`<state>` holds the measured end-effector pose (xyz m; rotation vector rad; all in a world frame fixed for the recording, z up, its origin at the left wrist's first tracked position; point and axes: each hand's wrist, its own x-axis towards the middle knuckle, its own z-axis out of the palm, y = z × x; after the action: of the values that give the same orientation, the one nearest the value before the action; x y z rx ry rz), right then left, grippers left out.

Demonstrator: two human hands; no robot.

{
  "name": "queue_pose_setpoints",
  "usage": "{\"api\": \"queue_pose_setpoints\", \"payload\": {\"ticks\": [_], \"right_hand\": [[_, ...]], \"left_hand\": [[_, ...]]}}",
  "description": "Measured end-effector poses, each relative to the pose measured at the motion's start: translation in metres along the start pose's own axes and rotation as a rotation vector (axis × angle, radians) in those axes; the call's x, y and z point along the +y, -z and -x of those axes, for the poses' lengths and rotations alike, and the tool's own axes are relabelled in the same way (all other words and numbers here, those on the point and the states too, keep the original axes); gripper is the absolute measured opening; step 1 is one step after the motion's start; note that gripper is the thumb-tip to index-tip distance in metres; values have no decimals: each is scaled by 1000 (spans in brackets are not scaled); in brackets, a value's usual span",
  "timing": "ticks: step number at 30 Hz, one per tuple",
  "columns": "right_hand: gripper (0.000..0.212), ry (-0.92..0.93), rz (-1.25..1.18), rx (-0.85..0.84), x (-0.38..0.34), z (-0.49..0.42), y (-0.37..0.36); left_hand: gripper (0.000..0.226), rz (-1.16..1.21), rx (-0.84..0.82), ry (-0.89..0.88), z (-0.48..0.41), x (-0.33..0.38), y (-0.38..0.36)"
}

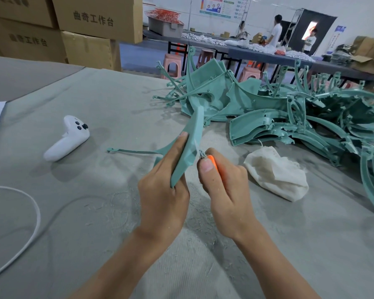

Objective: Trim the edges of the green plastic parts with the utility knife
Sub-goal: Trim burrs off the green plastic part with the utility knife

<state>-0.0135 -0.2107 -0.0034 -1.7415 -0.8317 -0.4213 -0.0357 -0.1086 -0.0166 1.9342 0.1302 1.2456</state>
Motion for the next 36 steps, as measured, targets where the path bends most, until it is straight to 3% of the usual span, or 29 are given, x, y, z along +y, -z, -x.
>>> {"api": "queue_pose_setpoints", "payload": {"ticks": [6,13,24,36], "right_hand": [[49,-18,10,20,-2,-1,1],[68,-37,-34,22,-4,0,0],[62,-58,30,130,0,-3,2],[57,-171,-38,224,16,-14,20]], "left_hand": [[37,24,24,-13,0,2,0],[35,21,12,-6,1,3,1],[50,8,-93,-42,3,3,3],[63,11,-184,-281,6,6,4]]}}
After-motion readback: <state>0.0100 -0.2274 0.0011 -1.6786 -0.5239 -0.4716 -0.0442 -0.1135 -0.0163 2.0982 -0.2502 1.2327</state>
